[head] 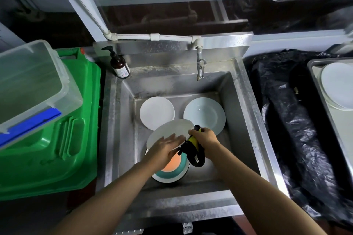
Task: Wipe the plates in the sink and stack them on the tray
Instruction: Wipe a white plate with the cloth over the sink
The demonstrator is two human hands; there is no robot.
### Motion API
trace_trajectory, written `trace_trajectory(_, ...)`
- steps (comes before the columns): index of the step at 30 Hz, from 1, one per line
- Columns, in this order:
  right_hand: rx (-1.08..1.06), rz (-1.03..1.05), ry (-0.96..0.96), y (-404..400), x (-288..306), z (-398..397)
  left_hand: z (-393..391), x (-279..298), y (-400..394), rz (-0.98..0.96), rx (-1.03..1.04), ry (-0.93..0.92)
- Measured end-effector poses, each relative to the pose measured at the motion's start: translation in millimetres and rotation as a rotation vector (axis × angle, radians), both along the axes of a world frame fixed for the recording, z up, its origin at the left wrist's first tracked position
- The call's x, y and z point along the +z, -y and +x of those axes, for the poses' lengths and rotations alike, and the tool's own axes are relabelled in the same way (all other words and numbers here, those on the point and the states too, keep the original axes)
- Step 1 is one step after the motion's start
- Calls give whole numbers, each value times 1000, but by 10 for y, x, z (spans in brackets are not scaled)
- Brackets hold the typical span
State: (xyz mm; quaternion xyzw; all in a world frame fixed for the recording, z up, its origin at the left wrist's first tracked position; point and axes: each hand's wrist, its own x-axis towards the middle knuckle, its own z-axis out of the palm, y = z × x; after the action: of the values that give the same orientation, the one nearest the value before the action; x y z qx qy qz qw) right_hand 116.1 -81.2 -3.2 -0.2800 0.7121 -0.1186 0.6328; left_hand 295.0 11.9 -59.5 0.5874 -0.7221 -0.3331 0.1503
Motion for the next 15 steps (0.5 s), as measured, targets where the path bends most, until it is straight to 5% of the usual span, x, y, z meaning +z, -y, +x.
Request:
trace_trajectory(4,21,50,-83,23,-43,-17,34,-80,1,-148,-150,200)
trace_trajectory(8,33,-12,-179,36,-65,-101,56,-6,69,118,-145,268)
trace_trajectory(13,16,-63,-229,101,22,-339,110,-121,245,369,623,-112)
trace_trajectory(15,8,-88,-229,123,23,-441,35,-56,394,589,962,-442)
